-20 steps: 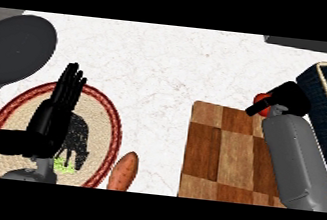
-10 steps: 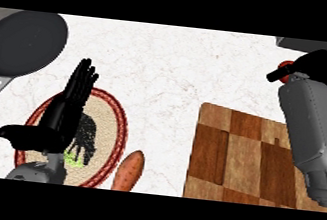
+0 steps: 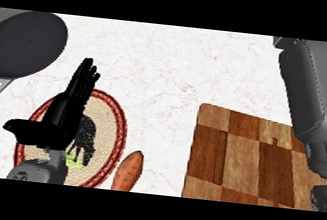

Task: Pick the tomato from the cutting board and place it in the basket

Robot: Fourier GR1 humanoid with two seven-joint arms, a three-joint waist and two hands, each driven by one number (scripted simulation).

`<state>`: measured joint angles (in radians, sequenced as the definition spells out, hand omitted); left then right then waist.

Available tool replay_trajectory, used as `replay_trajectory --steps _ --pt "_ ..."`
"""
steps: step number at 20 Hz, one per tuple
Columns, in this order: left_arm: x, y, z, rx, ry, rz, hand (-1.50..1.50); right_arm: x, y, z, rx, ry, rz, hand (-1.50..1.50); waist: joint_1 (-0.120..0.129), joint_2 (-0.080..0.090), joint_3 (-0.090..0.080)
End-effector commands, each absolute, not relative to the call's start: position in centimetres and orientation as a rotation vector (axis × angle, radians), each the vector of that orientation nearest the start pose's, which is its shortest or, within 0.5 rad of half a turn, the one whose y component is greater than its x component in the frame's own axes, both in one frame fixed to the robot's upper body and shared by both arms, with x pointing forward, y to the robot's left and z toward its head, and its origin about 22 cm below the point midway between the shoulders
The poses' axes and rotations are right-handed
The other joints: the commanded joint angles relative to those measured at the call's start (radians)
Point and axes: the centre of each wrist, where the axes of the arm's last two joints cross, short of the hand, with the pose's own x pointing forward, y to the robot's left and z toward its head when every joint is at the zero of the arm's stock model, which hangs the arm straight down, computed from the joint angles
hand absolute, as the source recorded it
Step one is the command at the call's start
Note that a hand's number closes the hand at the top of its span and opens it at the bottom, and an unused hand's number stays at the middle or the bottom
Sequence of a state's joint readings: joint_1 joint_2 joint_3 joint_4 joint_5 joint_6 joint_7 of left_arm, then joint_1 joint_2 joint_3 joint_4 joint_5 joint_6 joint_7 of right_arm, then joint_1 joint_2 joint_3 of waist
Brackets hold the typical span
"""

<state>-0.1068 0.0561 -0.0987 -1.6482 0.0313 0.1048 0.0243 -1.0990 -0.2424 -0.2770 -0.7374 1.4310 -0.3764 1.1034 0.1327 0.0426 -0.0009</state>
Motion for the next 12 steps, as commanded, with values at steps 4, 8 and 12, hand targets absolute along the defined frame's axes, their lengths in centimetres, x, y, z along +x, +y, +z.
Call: replay_trajectory --steps 4,8,12 --pt "26.4 21.2 4.1 0.004 -1.717 -0.033 0.00 46.9 -18.4 25.0 -1.574 -0.879 -0.369 1.50 -0.020 -0.006 -0.002" --pt "26.3 20.5 3.9 0.006 -1.712 -0.035 0.00 47.2 -18.7 25.2 -1.581 -0.823 -0.423 1.50 -0.040 -0.009 -0.001" --pt "25.2 22.1 4.0 0.043 -1.719 -0.006 0.00 47.5 -19.6 23.1 -1.645 -0.660 -0.403 1.50 -0.047 -0.021 -0.002"
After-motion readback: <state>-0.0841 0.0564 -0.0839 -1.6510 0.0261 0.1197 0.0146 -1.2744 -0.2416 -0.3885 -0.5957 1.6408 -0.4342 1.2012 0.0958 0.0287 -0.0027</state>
